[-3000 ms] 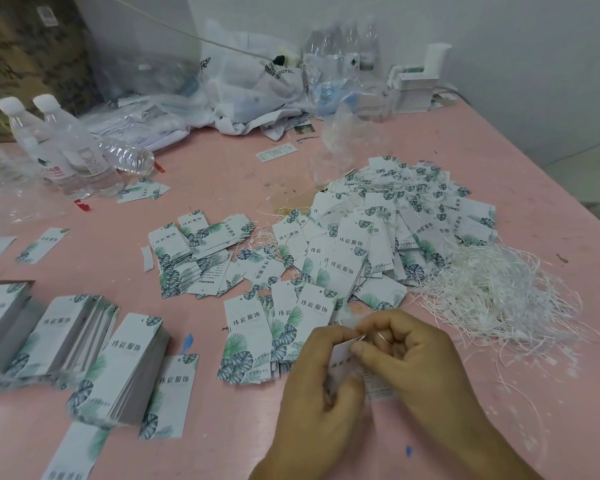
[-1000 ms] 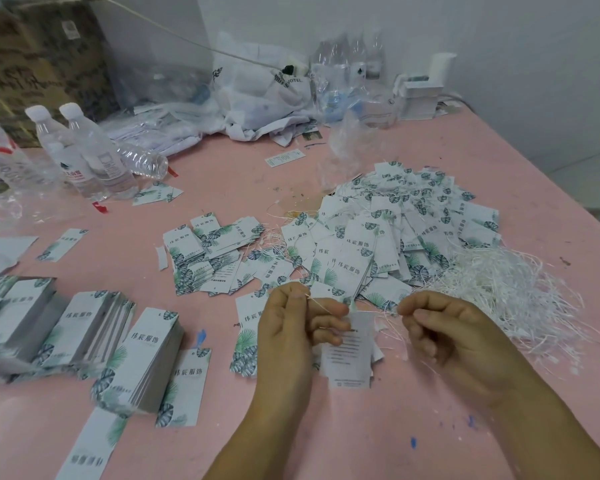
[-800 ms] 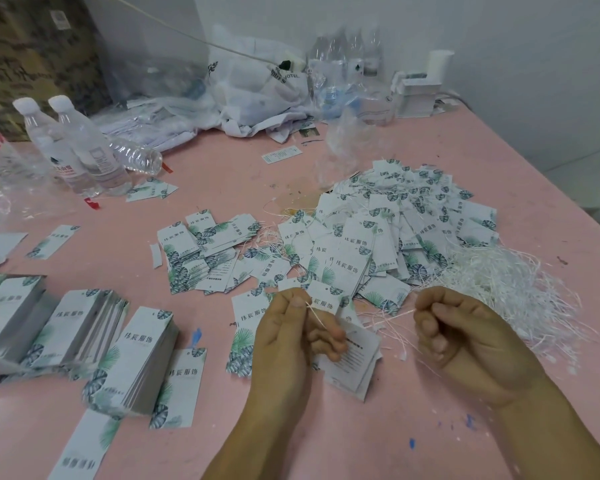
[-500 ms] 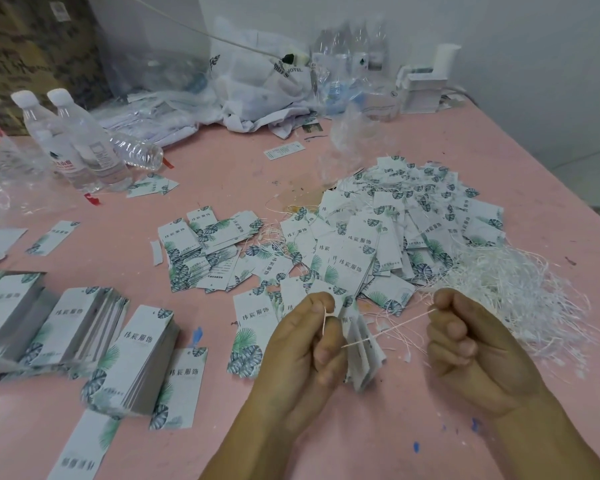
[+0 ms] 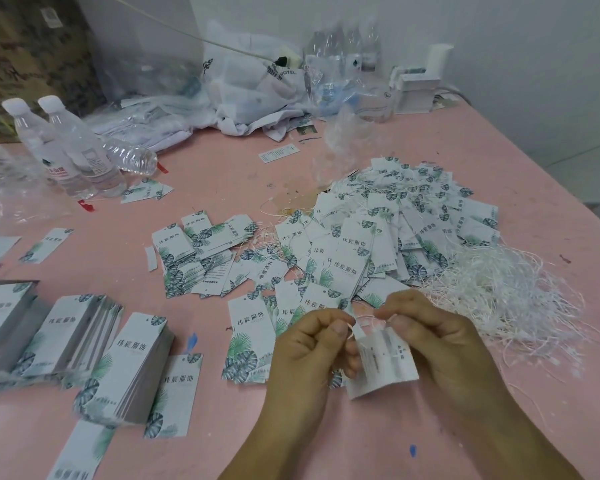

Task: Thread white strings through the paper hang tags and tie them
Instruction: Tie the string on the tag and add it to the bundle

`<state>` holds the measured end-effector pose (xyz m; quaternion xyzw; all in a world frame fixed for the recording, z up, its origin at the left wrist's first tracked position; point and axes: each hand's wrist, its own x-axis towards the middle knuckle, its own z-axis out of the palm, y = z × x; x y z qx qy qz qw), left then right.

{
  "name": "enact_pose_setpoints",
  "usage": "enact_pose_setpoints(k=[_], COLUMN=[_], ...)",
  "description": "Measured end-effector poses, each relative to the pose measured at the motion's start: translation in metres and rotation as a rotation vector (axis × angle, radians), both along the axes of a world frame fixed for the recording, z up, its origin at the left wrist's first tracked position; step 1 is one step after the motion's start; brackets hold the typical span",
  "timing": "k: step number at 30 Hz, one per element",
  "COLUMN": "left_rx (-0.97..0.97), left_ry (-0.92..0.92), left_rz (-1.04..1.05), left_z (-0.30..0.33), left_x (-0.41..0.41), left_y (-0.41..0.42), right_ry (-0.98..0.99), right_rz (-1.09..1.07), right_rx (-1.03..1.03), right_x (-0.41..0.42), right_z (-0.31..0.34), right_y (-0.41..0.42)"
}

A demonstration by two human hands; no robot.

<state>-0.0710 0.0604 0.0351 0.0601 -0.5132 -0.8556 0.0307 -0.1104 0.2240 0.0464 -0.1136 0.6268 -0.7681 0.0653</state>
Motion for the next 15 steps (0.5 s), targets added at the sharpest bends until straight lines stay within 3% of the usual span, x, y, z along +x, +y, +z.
enact_pose_setpoints(k=[3, 9, 15], left_rx=[-0.007, -0.131, -0.215], left_ry=[0.037, 0.061, 0.024], left_rz=[-0.011, 0.007, 0.074], left_z=[-0.001, -0.001, -0.001], left_x=[0.001, 0.004, 0.005], left_y=[0.002, 0.004, 0.008], right_ry=[0.161, 0.096, 0.157], right_rz=[-0.013, -0.099, -0.197], right_rx=[0.199, 0.148, 0.261], right_x=[0.008, 0.01, 0.019], right_z=[-0.001, -0.011, -0.014], right_y=[-0.005, -0.015, -0.023])
